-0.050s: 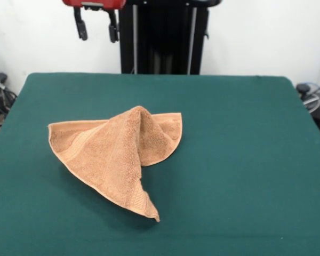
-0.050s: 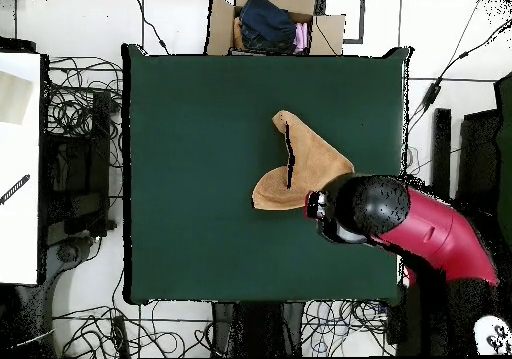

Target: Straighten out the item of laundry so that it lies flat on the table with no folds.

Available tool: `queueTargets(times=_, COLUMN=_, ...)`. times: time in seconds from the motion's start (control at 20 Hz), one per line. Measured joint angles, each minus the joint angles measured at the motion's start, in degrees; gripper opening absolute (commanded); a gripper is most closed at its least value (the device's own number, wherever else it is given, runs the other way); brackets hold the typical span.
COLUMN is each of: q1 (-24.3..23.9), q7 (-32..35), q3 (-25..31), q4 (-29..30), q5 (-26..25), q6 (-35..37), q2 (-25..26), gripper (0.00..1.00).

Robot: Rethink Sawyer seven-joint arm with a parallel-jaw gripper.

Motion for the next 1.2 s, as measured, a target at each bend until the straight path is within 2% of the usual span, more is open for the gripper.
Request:
queueTargets(times=0.9, q1=-2.0, q7=0.0, q3=0.3, q4=0.3, q5=0.0, q6=-0.2, q2=-0.1, gripper=1.0)
queueTargets(times=1.2, q1=-2.6, q7=0.0, q3=0.4, q4=1.6, q5=0.0, q6=-2.5, q2=-0.6, gripper=1.0)
